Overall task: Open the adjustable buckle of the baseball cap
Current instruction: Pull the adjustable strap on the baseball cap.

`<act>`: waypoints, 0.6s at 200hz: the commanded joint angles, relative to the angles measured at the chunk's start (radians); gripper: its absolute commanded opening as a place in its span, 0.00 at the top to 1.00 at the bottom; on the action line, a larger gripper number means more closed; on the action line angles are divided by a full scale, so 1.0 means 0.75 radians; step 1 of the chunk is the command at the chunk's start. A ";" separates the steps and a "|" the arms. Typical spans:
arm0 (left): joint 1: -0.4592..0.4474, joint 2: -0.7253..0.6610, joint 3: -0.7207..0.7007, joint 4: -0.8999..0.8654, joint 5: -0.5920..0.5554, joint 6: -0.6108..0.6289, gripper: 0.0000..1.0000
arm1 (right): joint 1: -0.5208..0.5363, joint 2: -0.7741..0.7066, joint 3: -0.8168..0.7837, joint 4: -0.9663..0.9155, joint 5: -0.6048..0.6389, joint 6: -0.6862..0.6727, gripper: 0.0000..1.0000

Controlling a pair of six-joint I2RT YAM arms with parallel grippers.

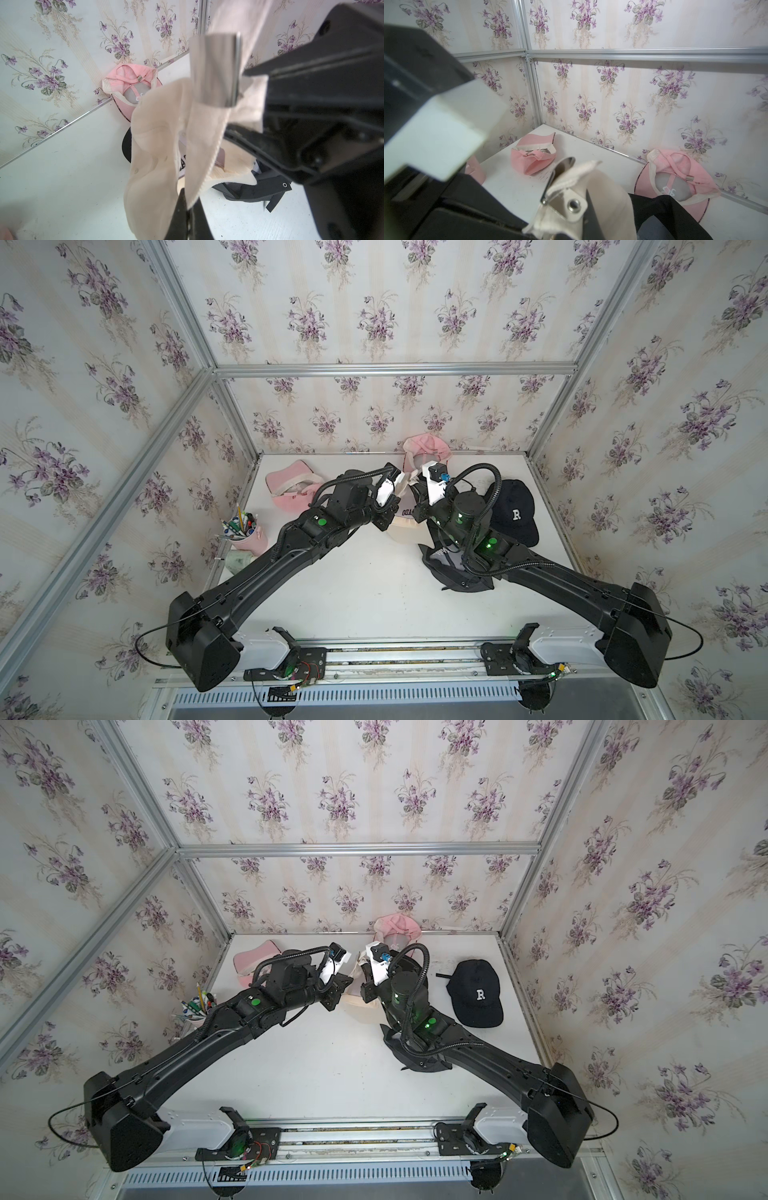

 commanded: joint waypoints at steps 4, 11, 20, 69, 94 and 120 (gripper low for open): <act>-0.002 -0.017 -0.024 -0.006 -0.024 -0.029 1.00 | -0.019 -0.012 0.007 0.090 0.043 0.081 1.00; -0.004 -0.023 -0.036 -0.006 -0.029 -0.031 1.00 | -0.028 -0.016 0.008 0.086 0.047 0.092 1.00; -0.004 -0.033 -0.050 -0.006 -0.036 -0.033 1.00 | -0.039 -0.023 0.008 0.081 0.048 0.103 1.00; -0.002 -0.063 -0.098 0.064 -0.111 -0.042 1.00 | -0.055 -0.026 0.034 0.026 0.005 0.125 1.00; 0.000 -0.023 -0.043 0.106 -0.109 -0.059 0.82 | -0.055 -0.019 0.033 0.011 0.023 0.151 1.00; 0.000 0.005 0.031 0.117 -0.215 -0.110 0.36 | -0.055 -0.017 0.051 -0.007 0.081 0.187 1.00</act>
